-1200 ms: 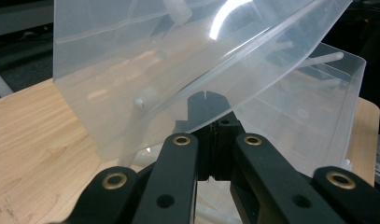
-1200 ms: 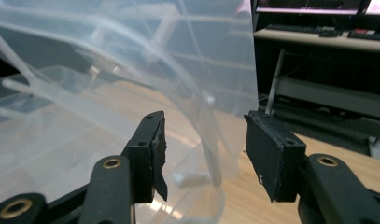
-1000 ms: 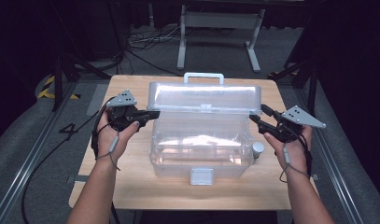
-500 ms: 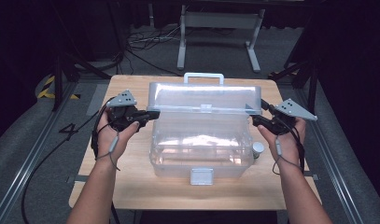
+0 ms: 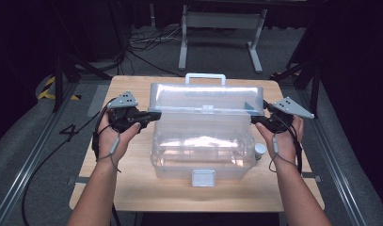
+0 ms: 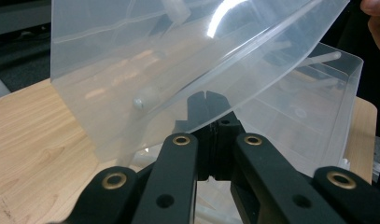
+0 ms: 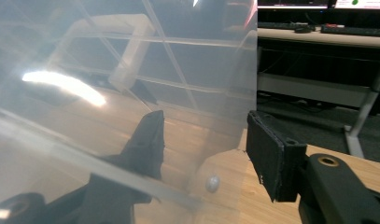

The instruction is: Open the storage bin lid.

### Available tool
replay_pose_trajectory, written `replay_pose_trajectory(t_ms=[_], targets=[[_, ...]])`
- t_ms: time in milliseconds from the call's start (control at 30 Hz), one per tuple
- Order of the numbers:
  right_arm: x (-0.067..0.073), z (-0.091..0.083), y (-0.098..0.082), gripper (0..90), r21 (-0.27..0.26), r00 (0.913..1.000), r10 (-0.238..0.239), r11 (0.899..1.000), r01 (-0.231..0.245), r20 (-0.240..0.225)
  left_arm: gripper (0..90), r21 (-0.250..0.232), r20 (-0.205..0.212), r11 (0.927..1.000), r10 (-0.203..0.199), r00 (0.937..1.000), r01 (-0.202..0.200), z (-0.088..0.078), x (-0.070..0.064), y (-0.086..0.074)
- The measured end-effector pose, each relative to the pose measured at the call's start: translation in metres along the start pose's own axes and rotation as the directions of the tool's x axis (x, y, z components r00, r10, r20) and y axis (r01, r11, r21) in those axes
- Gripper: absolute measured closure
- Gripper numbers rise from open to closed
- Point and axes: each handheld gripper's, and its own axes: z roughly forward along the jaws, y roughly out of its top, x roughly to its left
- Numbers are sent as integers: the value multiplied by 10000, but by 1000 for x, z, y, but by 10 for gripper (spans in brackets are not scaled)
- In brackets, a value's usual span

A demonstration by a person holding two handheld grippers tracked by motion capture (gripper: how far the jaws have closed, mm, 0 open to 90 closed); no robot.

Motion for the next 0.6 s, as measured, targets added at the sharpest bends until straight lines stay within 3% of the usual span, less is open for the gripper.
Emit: replay_pose_trajectory(t_ms=[300,433,600], targets=[[5,-1,4,574,-232,9953,-602,9978,621,756,815,-111,50,9999,117,9999,-117,2,-3,-2],[9,0,5,601,-280,9869,-1070,9934,1111,1211,783,-171,-23,9996,209,9998,-209,3,-4,-5],[11,1,6,636,-450,9825,-998,9931,1080,1570,709,-42,-316,9992,407,9987,-409,2,-6,-7]])
